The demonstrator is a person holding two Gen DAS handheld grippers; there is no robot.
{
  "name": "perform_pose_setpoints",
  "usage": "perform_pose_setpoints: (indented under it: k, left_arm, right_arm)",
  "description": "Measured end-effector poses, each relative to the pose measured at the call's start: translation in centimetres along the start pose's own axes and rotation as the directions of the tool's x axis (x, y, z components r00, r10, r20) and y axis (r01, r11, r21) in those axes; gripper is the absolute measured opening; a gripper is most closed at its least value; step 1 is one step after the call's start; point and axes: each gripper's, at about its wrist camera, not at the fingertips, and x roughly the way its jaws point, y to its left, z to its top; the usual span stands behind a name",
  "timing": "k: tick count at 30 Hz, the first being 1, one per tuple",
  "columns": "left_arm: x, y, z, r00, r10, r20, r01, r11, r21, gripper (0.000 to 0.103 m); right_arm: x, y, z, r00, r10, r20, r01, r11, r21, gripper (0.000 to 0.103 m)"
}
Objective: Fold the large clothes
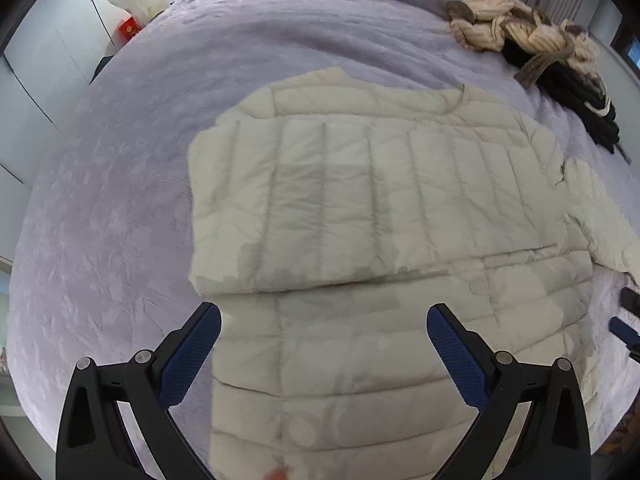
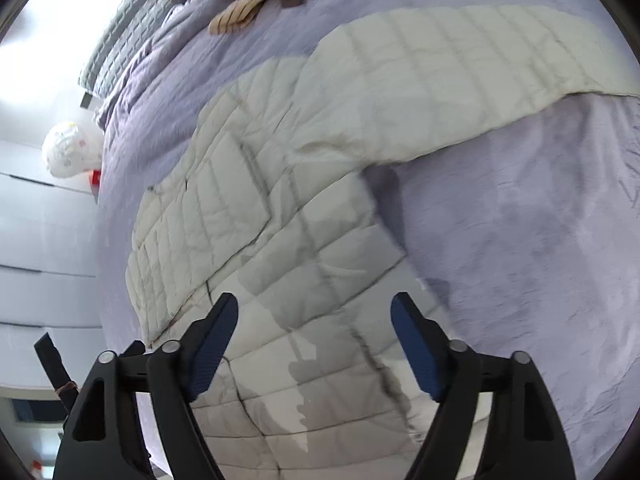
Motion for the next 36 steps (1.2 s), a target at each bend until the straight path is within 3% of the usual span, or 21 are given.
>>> perform_pose_setpoints:
  k: [2,3,4,10,16,20,22,26,32,36]
  left_arm:
    - [0.4,-1.1,-0.2,1.0,0.011,-0.019,-0.011,1.0,0.014,0.103]
    - [0.6,-1.6,-0.3,1.0,0.004,-0.028,-0.003,1.0,0.025,0.103]
    - [0.8,-2.2,-0.4,0.999,-0.009,-0.04,0.01,0.999,0.04,0.103]
    - [0.9,-6.5,-0.9,0.999,0.015,-0.046,-0.012,0.998,0.065,0.103]
    - [0.5,-11.2,-0.5,0.999,-0.014,-0.038,0.018,0.995,0.098,0.103]
    - [0.2,-14.3,-0.2,0.999,-0.034,-0.024,0.037,0.991,0.125,0.103]
    - [0.3,-15.7,-0.2,0.998,-0.049,-0.029,0.053,0.988,0.145,0.103]
    - [0.7,-18.5,-0.3,0.996,-0.08,-0.05,0.087,0.981,0.173,0.103]
    - [0.8,-20.9,-0.9,0.997,-0.066,-0.044,0.074,0.978,0.195,0.103]
    - [1.4,-21.6,-1.2,0.993,-0.097,-0.072,0.109,0.979,0.175,0.103]
  right_arm:
    - [-0.9,-1.1,0.3,0.999,-0.002,0.036,0.001,1.0,0.004,0.091]
    - [-1.2,-1.7,0.4,0.999,0.005,0.049,-0.005,1.0,0.005,0.101]
    - [-1.3,-2.1,0.5,0.998,0.016,0.055,-0.016,1.0,0.007,0.103]
    - [-2.2,-5.9,1.6,0.996,0.04,0.077,-0.045,0.997,0.062,0.103]
    - [-3.3,-11.2,3.2,0.993,0.024,0.112,-0.045,0.98,0.193,0.103]
    - [-4.8,-15.0,5.0,0.988,-0.054,0.145,0.014,0.966,0.26,0.103]
    - [-5.6,-16.4,6.0,0.984,-0.055,0.169,0.007,0.962,0.272,0.103]
    - [-6.3,-19.0,7.9,0.971,0.052,0.232,-0.129,0.934,0.334,0.103]
    - [-4.5,-21.3,10.3,0.905,0.284,0.316,-0.401,0.819,0.411,0.103]
    - [-2.4,-22.0,11.8,0.88,0.34,0.331,-0.464,0.76,0.455,0.103]
